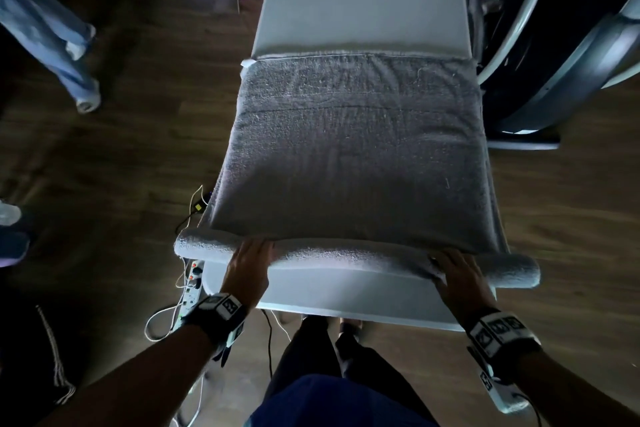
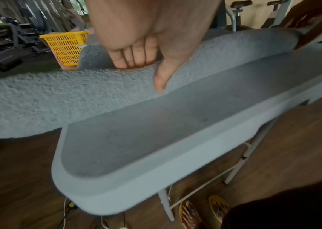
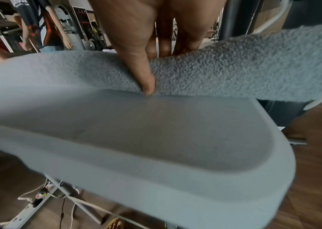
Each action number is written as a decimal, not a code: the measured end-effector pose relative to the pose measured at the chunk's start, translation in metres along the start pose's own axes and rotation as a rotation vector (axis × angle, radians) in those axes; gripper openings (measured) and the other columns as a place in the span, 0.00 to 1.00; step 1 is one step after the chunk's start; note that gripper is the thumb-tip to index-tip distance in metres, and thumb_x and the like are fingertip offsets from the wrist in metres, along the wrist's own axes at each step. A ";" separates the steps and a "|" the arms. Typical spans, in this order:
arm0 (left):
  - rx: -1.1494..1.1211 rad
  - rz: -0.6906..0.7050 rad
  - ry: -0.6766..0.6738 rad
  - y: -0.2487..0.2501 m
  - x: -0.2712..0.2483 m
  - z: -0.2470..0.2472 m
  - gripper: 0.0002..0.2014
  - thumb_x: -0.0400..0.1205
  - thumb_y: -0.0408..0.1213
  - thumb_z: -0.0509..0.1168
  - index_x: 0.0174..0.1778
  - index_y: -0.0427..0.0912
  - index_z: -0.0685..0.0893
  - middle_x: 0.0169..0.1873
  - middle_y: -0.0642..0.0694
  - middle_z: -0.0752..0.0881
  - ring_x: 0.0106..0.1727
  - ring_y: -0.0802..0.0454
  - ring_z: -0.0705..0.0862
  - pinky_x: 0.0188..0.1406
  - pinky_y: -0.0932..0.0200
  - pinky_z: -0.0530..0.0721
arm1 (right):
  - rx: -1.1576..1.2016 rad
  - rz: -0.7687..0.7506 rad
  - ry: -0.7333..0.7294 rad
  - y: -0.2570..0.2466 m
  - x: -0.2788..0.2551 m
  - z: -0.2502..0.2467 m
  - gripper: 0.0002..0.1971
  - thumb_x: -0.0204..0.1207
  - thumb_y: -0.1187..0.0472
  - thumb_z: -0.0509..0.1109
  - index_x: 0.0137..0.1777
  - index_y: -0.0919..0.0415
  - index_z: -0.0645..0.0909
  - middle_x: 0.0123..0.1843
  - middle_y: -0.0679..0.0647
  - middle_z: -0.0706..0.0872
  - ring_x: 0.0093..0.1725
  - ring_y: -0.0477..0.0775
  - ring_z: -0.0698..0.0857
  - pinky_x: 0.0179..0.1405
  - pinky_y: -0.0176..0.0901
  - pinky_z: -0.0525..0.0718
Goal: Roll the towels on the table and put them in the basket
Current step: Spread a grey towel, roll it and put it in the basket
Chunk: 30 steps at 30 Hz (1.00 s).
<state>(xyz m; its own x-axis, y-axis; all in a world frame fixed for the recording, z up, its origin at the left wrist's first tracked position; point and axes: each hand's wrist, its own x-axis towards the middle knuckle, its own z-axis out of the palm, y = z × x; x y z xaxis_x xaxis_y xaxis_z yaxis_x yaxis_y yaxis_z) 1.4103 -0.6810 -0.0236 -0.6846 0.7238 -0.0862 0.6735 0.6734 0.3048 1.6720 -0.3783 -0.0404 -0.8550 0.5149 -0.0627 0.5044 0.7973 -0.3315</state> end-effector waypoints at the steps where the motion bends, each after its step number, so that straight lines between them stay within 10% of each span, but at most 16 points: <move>1: -0.017 -0.021 -0.003 -0.001 0.005 -0.001 0.18 0.65 0.18 0.74 0.47 0.38 0.85 0.44 0.43 0.85 0.47 0.43 0.81 0.44 0.52 0.83 | 0.003 -0.001 0.005 -0.001 0.003 -0.001 0.23 0.53 0.75 0.83 0.50 0.65 0.85 0.48 0.61 0.85 0.49 0.66 0.81 0.43 0.58 0.86; 11: 0.011 -0.078 -0.222 -0.002 0.008 -0.014 0.11 0.68 0.22 0.68 0.43 0.39 0.86 0.40 0.42 0.86 0.45 0.39 0.84 0.43 0.52 0.83 | -0.181 -0.032 -0.070 0.004 0.007 -0.016 0.13 0.60 0.63 0.81 0.47 0.55 0.90 0.43 0.51 0.91 0.45 0.59 0.89 0.51 0.52 0.71; 17: -0.025 -0.143 -0.312 -0.003 0.052 -0.019 0.14 0.72 0.26 0.62 0.53 0.36 0.81 0.48 0.35 0.86 0.53 0.33 0.84 0.49 0.46 0.82 | -0.252 0.136 -0.408 -0.004 0.047 -0.035 0.23 0.76 0.58 0.64 0.71 0.41 0.73 0.65 0.47 0.81 0.64 0.55 0.79 0.60 0.54 0.71; 24: 0.005 -0.013 -0.181 -0.001 0.060 -0.018 0.16 0.59 0.15 0.66 0.35 0.39 0.77 0.32 0.39 0.81 0.36 0.35 0.82 0.30 0.48 0.82 | -0.037 0.158 -0.112 -0.012 0.054 -0.024 0.09 0.64 0.78 0.67 0.37 0.64 0.78 0.43 0.62 0.80 0.46 0.67 0.79 0.42 0.51 0.71; 30: 0.045 0.073 -0.105 0.006 0.025 -0.004 0.32 0.62 0.21 0.63 0.66 0.31 0.77 0.59 0.34 0.78 0.60 0.36 0.76 0.60 0.45 0.82 | -0.040 0.079 -0.072 -0.010 0.028 -0.017 0.19 0.63 0.63 0.74 0.56 0.64 0.83 0.52 0.61 0.85 0.51 0.67 0.83 0.51 0.58 0.82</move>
<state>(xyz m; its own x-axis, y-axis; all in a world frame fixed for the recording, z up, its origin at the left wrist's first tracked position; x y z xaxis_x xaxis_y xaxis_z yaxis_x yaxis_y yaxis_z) 1.3964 -0.6592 -0.0196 -0.6015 0.7816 -0.1650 0.7341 0.6223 0.2718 1.6448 -0.3666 -0.0230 -0.8179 0.5541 -0.1553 0.5741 0.7676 -0.2850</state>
